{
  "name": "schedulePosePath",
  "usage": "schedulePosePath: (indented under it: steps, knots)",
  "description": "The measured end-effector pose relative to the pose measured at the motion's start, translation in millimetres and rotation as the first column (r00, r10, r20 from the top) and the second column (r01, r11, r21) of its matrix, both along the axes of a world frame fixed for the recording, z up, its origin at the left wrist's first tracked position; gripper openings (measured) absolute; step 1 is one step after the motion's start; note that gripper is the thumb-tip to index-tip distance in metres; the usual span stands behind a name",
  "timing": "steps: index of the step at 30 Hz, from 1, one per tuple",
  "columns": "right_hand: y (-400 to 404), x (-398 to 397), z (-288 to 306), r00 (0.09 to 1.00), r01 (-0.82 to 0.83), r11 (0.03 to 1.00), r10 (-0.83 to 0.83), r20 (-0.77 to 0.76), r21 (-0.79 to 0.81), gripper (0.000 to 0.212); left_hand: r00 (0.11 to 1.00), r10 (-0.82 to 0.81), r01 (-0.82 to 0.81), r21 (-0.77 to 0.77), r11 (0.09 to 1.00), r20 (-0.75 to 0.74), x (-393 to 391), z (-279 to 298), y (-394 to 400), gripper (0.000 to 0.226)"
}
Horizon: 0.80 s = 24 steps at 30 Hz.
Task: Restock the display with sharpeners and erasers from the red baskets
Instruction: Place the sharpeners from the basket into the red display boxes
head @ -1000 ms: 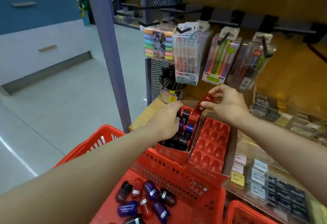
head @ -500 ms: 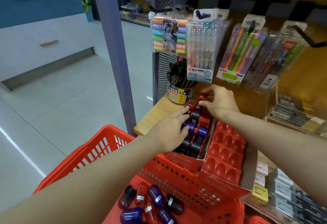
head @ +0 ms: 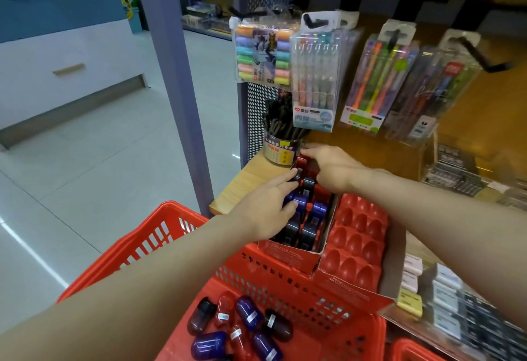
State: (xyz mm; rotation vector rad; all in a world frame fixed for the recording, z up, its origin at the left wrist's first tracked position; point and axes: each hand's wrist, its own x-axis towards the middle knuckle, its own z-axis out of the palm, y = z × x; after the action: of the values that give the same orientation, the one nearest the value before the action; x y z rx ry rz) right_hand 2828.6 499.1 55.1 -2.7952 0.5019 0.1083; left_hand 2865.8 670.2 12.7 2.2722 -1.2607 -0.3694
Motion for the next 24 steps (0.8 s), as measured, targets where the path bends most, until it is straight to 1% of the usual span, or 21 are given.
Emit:
schedulePosePath:
  steps: [2, 4, 5, 6, 8, 10, 11, 12, 13, 14, 15, 16, 17, 18, 19, 20, 21, 22, 23, 24]
  knots:
    - [1, -12, 4, 0.998, -0.042, 0.999, 0.043, 0.041, -0.008, 0.08, 1.0, 0.009, -0.009, -0.009, 1.0, 0.0, -5, 3, 3, 0.052]
    - [2, -27, 3, 0.989, -0.043, 0.999, 0.044, 0.144, -0.014, 0.076, 1.0, 0.015, -0.015, -0.018, 1.0, -0.001, -9, 2, 8, 0.053]
    - [4, -35, 1, 0.986, -0.052, 0.998, 0.054, 0.159, -0.021, 0.072, 1.0, 0.012, -0.012, 0.001, 1.0, -0.007, -11, 1, 10, 0.054]
    - [6, -41, -2, 0.988, -0.065, 0.998, 0.068, 0.14, -0.023, 0.07, 1.0, 0.01, -0.009, 0.033, 0.999, -0.021, -13, 1, 12, 0.056]
    - [10, -49, -4, 0.994, -0.098, 0.995, 0.098, 0.039, -0.021, 0.07, 0.998, 0.018, -0.013, 0.067, 0.998, -0.064, -16, 3, 15, 0.058]
    - [17, -54, 2, 0.991, -0.125, 0.992, 0.124, -0.049, -0.027, 0.075, 0.992, 0.044, -0.045, -0.004, 0.999, -0.117, -21, 11, 20, 0.056]
    - [22, -58, 6, 0.992, -0.127, 0.991, 0.127, -0.026, -0.027, 0.076, 0.989, 0.063, -0.072, -0.063, 0.995, -0.134, -25, 15, 26, 0.053]
    - [27, -64, 11, 0.992, -0.108, 0.994, 0.109, 0.068, -0.011, 0.074, 0.986, 0.092, -0.109, -0.122, 0.987, -0.138, -29, 17, 36, 0.05]
    - [33, -73, 16, 0.975, -0.07, 0.997, 0.065, 0.21, 0.019, 0.068, 0.983, 0.13, -0.152, -0.178, 0.972, -0.128, -35, 19, 50, 0.045]
    - [41, -86, 20, 0.934, -0.029, 0.998, 0.006, 0.358, 0.058, 0.058, 0.98, 0.17, -0.189, -0.22, 0.957, -0.1, -41, 19, 68, 0.04]
    - [53, -101, 23, 0.879, -0.001, 0.994, -0.051, 0.475, 0.109, 0.047, 0.977, 0.203, -0.212, -0.232, 0.949, -0.062, -47, 16, 88, 0.035]
    - [65, -116, 23, 0.836, 0.009, 0.985, -0.103, 0.539, 0.173, 0.039, 0.975, 0.222, -0.223, -0.204, 0.953, -0.03, -53, 12, 110, 0.032]
    - [78, -132, 19, 0.82, 0.013, 0.968, -0.153, 0.551, 0.249, 0.034, 0.974, 0.226, -0.227, -0.123, 0.966, -0.02, -59, 6, 132, 0.031]
    - [93, -146, 12, 0.828, 0.025, 0.944, -0.205, 0.522, 0.33, 0.031, 0.975, 0.222, -0.222, 0.006, 0.975, -0.032, -64, -1, 153, 0.03]
    - [106, -157, 1, 0.855, 0.049, 0.914, -0.246, 0.456, 0.402, 0.03, 0.975, 0.215, -0.205, 0.157, 0.966, -0.051, -68, -8, 172, 0.028]
    - [119, -166, -13, 0.894, 0.085, 0.884, -0.272, 0.356, 0.46, 0.029, 0.975, 0.208, -0.177, 0.299, 0.938, -0.075, -72, -15, 188, 0.026]
    - [132, -174, -28, 0.93, 0.13, 0.85, -0.283, 0.234, 0.511, 0.028, 0.973, 0.204, -0.144, 0.403, 0.904, -0.11, -76, -21, 201, 0.024]
    - [142, -179, -45, 0.953, 0.18, 0.805, -0.285, 0.102, 0.565, 0.027, 0.965, 0.21, -0.118, 0.461, 0.88, -0.155, -79, -27, 210, 0.023]
    - [150, -183, -61, 0.955, 0.25, 0.74, -0.294, -0.035, 0.624, 0.025, 0.955, 0.225, -0.106, 0.485, 0.868, -0.194, -82, -31, 216, 0.022]
    - [158, -184, -76, 0.935, 0.34, 0.658, -0.312, -0.167, 0.672, 0.022, 0.945, 0.246, -0.112, 0.494, 0.862, -0.215, -85, -36, 221, 0.021]
